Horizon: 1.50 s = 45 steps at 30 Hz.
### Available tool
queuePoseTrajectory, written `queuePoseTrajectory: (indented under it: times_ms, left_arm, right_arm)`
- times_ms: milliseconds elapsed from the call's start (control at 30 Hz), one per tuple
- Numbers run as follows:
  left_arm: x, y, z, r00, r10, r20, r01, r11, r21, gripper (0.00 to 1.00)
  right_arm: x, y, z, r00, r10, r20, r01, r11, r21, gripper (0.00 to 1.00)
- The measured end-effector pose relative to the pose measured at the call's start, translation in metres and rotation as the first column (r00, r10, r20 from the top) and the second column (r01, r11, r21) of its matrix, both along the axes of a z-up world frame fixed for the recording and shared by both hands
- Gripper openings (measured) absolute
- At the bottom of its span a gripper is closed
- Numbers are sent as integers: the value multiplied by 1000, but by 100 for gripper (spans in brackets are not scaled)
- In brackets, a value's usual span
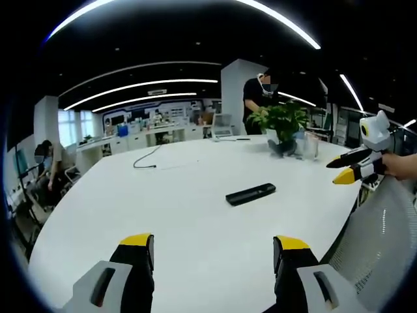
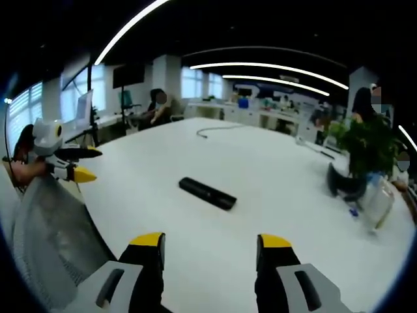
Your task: Press the specified remote control buttons in sequence, fully releasing each button before pressing the next.
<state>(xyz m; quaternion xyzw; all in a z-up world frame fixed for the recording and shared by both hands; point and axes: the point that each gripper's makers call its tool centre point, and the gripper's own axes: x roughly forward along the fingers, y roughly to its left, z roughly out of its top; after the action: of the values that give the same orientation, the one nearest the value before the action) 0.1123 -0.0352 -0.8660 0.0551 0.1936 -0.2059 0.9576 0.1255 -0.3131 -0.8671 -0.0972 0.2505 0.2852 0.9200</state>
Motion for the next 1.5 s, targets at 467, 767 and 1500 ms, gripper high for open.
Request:
queuePoseTrajectory:
  times_ms: [467,767,1500]
  left_arm:
    - [0,-1,-1,1000,-5,-5,5,1000,8,77]
    - [-1,0,-2,1000,-6,-9,6,1000,10,77]
    - [-2,-2,-5,999,-17,-28,17,1000,21,76]
  right_arm:
    - [0,1,1,1000,6,-1,-6,1000,8,50]
    - [-1,2,1,1000,11,0,-11,1000,10,48]
    - [-1,2,2,1000,11,3,-11,1000,3,48]
